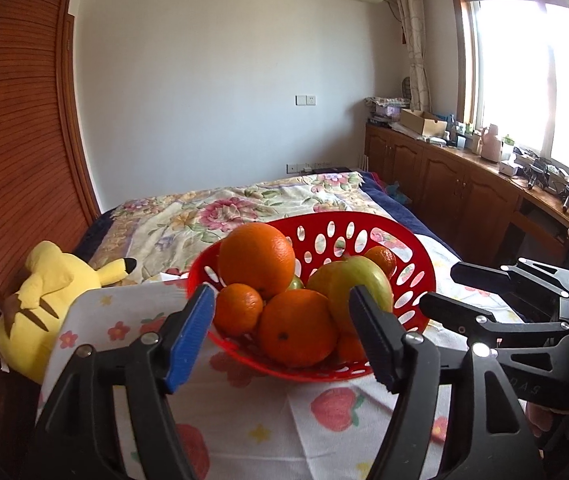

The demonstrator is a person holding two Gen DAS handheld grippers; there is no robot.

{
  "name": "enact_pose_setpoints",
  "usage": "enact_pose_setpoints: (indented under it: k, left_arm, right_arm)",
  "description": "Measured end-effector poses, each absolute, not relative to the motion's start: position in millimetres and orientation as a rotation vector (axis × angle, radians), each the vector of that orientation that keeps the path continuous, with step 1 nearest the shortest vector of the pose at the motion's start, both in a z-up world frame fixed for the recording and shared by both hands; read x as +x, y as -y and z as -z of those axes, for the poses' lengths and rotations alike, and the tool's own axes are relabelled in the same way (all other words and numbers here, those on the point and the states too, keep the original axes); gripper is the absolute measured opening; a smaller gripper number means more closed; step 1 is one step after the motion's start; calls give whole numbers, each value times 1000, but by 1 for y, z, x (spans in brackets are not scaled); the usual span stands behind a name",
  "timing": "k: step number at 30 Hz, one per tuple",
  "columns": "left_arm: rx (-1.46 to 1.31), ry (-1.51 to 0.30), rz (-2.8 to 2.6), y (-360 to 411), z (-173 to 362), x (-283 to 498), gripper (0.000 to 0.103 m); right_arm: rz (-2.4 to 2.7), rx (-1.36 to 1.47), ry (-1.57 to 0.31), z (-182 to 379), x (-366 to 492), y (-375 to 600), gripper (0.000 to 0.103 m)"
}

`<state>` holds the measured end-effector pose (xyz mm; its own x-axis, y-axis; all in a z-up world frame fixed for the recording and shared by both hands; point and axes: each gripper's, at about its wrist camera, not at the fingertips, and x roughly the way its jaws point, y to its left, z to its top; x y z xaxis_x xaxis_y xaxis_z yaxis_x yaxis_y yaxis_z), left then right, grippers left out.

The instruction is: Organize fruits

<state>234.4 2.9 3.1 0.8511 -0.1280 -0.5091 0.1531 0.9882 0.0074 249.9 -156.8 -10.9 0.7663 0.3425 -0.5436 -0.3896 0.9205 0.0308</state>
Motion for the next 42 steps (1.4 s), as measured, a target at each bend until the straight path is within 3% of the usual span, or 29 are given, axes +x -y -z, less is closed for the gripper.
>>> enact_pose_setpoints:
  k: [5, 10, 15, 21, 24, 42]
  left_arm:
    - [35, -510, 127, -14, -10, 211, 77]
    - [31, -480, 119, -19, -16, 184, 92]
    - [33, -467, 99, -21, -21, 165, 99]
    - [8, -454, 88, -25, -27, 140, 99]
    - [26, -452, 58, -26, -28, 131, 99]
    - [13, -439, 61, -43, -27, 91, 99]
  right_arm:
    - [-386, -69, -543, 1, 224, 151, 54]
    - [-364, -45, -509, -9, 199, 151, 57]
    - [-344, -31, -488, -17, 179, 153, 66]
    - [-324, -25, -444, -25, 157, 152, 83]
    - [-312, -18, -432, -27, 148, 153, 86]
    - [-214, 11, -409, -28, 113, 161, 88]
